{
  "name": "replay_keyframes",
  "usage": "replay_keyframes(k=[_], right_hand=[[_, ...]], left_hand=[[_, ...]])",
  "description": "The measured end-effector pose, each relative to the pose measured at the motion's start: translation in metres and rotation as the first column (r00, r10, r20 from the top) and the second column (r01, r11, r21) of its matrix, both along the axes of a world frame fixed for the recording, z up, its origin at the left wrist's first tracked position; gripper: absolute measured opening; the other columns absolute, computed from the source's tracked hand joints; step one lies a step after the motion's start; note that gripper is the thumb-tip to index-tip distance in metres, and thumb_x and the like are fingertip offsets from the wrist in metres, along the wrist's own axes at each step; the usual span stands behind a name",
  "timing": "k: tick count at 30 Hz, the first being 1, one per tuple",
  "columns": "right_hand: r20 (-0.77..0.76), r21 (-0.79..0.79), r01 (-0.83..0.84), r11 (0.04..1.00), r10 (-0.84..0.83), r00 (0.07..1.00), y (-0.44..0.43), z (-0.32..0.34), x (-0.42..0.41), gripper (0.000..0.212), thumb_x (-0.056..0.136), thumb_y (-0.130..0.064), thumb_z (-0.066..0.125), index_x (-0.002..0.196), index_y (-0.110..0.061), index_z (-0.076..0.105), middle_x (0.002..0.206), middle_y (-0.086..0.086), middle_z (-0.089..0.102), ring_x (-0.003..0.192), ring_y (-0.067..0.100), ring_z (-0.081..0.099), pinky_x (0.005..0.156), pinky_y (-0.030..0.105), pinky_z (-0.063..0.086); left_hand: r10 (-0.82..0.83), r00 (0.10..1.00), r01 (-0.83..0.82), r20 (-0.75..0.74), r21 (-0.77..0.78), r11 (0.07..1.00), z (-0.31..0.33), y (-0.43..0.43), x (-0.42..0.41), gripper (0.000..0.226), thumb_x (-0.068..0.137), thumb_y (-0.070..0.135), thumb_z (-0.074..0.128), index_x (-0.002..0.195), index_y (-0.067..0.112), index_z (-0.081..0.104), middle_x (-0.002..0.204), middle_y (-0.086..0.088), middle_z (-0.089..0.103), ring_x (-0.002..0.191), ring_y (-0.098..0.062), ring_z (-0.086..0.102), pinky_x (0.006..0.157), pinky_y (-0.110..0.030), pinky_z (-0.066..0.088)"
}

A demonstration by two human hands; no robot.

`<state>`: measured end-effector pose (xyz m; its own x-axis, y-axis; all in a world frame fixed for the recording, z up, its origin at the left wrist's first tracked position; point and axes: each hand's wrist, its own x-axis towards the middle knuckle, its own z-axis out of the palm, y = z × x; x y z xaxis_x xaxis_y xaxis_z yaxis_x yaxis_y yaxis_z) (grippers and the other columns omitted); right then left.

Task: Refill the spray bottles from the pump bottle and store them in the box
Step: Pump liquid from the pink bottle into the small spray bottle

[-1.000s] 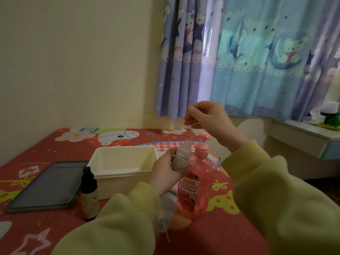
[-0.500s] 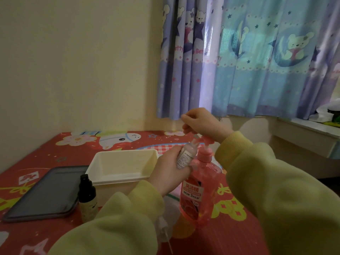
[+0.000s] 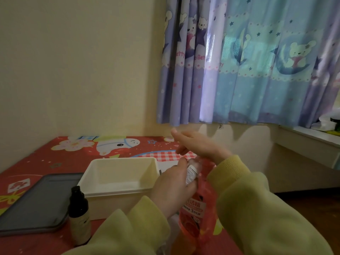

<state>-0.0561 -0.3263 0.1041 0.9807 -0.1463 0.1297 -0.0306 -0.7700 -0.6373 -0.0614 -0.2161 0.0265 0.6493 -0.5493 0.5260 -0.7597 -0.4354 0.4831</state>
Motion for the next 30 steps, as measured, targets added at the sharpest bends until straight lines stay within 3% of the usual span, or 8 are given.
replay_keyframes(k=[3,7,12,16,19,22,27,30], right_hand=[[0.023,-0.009,0.028,1.000,-0.028,0.999,0.002,-0.005,-0.001,0.037,0.095,-0.054,0.031,0.100,-0.025,0.052,0.094,0.007,0.069,0.095,0.022,0.065,0.087,0.037,0.050],[0.042,0.041,0.034,0.999,-0.036,0.998,0.004,-0.001,-0.005,0.049,0.095,-0.052,0.034,0.114,-0.014,0.057,0.101,0.012,0.070,0.093,0.023,0.067,0.090,0.038,0.051],[0.008,0.062,0.046,0.997,-0.046,0.999,0.004,0.019,-0.005,0.053,0.095,-0.052,0.033,0.116,-0.009,0.057,0.096,0.010,0.069,0.081,0.018,0.064,0.067,0.023,0.045],[0.047,0.094,0.031,0.995,-0.036,0.998,-0.001,0.006,0.001,0.054,0.093,-0.055,0.034,0.112,-0.011,0.057,0.094,0.011,0.070,0.080,0.020,0.067,0.075,0.029,0.050],[0.115,0.102,0.031,0.994,-0.042,0.992,-0.008,-0.007,0.009,0.049,0.090,-0.060,0.033,0.099,-0.019,0.058,0.084,0.009,0.072,0.077,0.019,0.069,0.086,0.037,0.053],[0.127,0.104,0.038,0.994,-0.051,0.991,-0.010,-0.014,0.009,0.048,0.089,-0.061,0.034,0.097,-0.021,0.059,0.078,0.005,0.071,0.074,0.016,0.069,0.086,0.038,0.053],[0.061,0.077,0.057,0.995,-0.062,0.996,0.000,0.004,0.003,0.051,0.093,-0.055,0.035,0.108,-0.013,0.060,0.080,0.004,0.068,0.069,0.012,0.063,0.061,0.023,0.046],[0.050,0.106,0.043,0.993,-0.049,0.998,0.000,0.015,0.001,0.052,0.094,-0.054,0.036,0.107,-0.010,0.060,0.087,0.007,0.068,0.068,0.012,0.061,0.059,0.021,0.045]], left_hand=[[0.008,1.000,-0.006,-0.029,0.051,0.999,-0.004,-0.001,0.002,0.030,0.089,0.030,0.049,0.110,0.010,0.040,0.102,-0.012,0.063,0.096,-0.031,0.060,0.068,-0.034,0.039],[-0.032,0.998,0.035,-0.052,0.053,0.998,0.003,0.003,0.001,0.032,0.088,0.030,0.051,0.110,0.010,0.041,0.104,-0.011,0.063,0.095,-0.030,0.060,0.071,-0.035,0.043],[-0.056,0.998,0.056,0.006,0.003,0.998,0.023,0.008,0.000,0.022,0.084,0.025,0.055,0.098,0.013,0.041,0.104,-0.012,0.063,0.094,-0.029,0.058,0.065,-0.032,0.035],[-0.016,1.000,0.016,-0.020,0.006,1.000,0.013,0.005,0.000,0.030,0.086,0.029,0.053,0.107,0.011,0.042,0.103,-0.010,0.064,0.094,-0.029,0.060,0.069,-0.034,0.040],[0.010,0.998,-0.007,-0.056,0.046,0.999,0.002,-0.001,0.003,0.032,0.088,0.030,0.051,0.110,0.011,0.039,0.103,-0.010,0.064,0.094,-0.028,0.061,0.069,-0.033,0.042],[0.009,0.997,-0.004,-0.077,0.064,0.998,-0.002,-0.003,0.006,0.033,0.087,0.029,0.052,0.111,0.011,0.040,0.106,-0.011,0.063,0.098,-0.029,0.060,0.071,-0.034,0.043],[-0.048,0.995,0.052,-0.089,0.039,0.998,0.012,0.004,0.009,0.036,0.083,0.029,0.057,0.112,0.012,0.044,0.107,-0.008,0.064,0.096,-0.026,0.060,0.075,-0.036,0.047],[-0.056,0.998,0.057,-0.033,0.027,0.998,0.023,0.005,0.011,0.043,0.080,0.030,0.061,0.116,0.012,0.045,0.110,-0.007,0.063,0.100,-0.026,0.059,0.080,-0.039,0.047]])
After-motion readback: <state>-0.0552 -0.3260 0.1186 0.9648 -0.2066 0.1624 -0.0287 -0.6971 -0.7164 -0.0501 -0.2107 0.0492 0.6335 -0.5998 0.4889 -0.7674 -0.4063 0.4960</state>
